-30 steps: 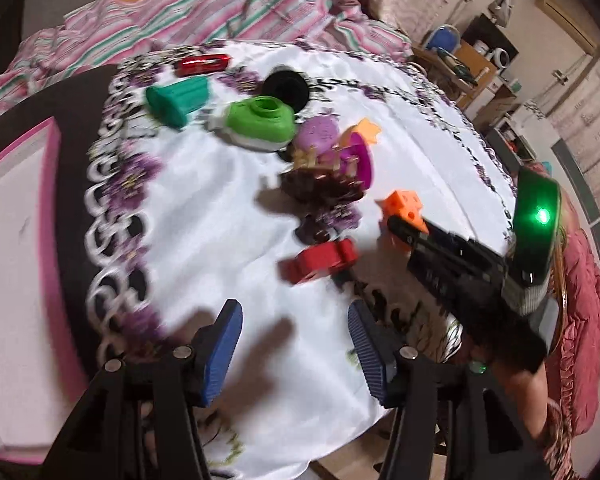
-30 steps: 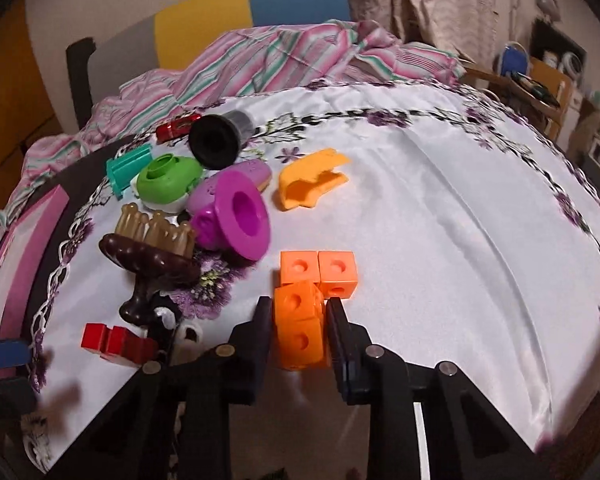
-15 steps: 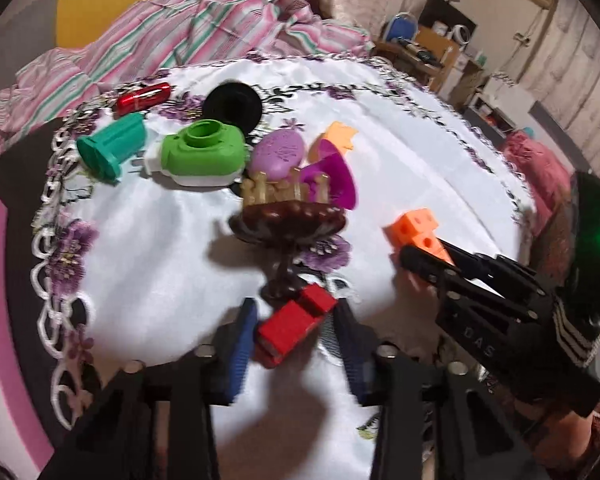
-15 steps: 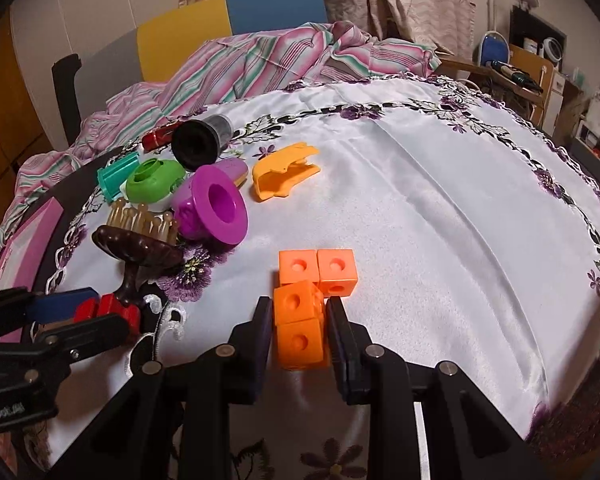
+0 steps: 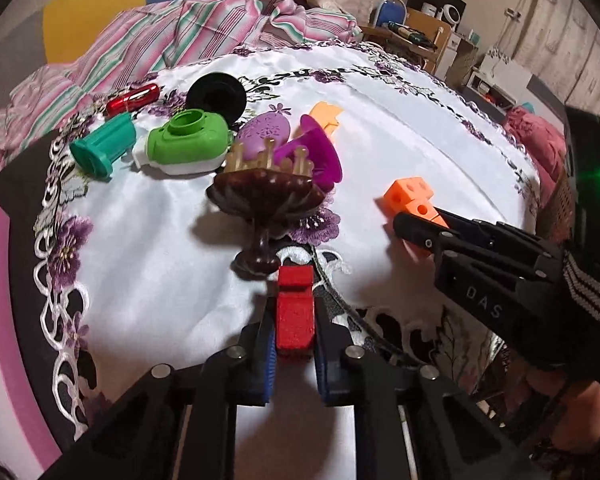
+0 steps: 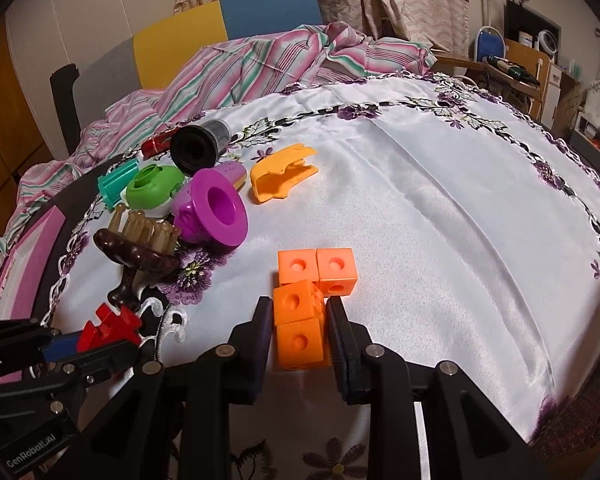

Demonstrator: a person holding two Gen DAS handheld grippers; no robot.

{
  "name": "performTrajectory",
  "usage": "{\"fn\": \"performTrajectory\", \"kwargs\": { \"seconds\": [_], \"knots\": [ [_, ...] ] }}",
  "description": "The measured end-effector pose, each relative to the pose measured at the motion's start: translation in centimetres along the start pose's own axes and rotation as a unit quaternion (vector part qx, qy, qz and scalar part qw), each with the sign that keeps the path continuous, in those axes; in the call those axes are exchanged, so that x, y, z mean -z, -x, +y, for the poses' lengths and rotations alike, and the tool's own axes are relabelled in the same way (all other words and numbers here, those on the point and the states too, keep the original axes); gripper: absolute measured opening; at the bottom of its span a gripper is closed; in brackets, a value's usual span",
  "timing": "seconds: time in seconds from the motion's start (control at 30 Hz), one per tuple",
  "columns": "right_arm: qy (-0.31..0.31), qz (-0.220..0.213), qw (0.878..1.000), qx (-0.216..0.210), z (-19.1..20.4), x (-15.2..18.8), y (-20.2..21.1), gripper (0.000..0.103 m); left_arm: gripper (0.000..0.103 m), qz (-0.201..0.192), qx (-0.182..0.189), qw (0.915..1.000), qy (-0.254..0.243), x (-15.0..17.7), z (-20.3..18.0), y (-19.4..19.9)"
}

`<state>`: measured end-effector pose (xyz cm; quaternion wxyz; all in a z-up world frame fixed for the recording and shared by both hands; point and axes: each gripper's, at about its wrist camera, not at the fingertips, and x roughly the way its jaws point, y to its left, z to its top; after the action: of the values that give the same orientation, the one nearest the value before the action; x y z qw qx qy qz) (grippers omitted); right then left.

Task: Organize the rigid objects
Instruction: 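Carry the red block into the pink tray and open the left gripper while the right holds the cubes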

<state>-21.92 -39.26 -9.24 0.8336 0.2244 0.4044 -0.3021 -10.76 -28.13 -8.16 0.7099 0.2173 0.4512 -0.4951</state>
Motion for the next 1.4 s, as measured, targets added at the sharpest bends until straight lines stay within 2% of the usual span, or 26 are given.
{"fn": "performTrajectory", "kwargs": {
  "seconds": [0.47, 0.67, 0.87, 1.13, 1.3, 1.4],
  "knots": [
    [0.005, -0.004, 1.000, -0.005, 0.9, 0.4, 0.1, 0.027, 0.014, -0.035, 0.020, 0.9973, 0.061, 1.0, 3.5, 4.8],
    [-0.003, -0.002, 1.000, -0.007, 0.9, 0.4, 0.1, 0.027, 0.014, -0.050, -0.001, 0.9950, 0.086, 1.5, 6.3, 7.2],
    [0.006, -0.001, 1.000, 0.002, 1.4, 0.4, 0.1, 0.027, 0.014, -0.066, -0.022, 0.9890, 0.131, 1.9, 10.6, 9.4],
    [0.008, 0.001, 1.000, 0.004, 2.0, 0.4, 0.0, 0.027, 0.014, -0.086, -0.069, 0.9749, 0.193, 1.9, 17.8, 11.7],
    [0.012, 0.003, 1.000, 0.004, 2.9, 0.3, 0.1, 0.027, 0.014, -0.077, -0.089, 0.9591, 0.257, 2.0, 24.2, 11.3],
    [0.015, 0.004, 1.000, 0.007, 3.3, 0.4, 0.2, 0.027, 0.014, -0.064, -0.112, 0.9520, 0.278, 2.0, 27.1, 10.4]
  ]
}}
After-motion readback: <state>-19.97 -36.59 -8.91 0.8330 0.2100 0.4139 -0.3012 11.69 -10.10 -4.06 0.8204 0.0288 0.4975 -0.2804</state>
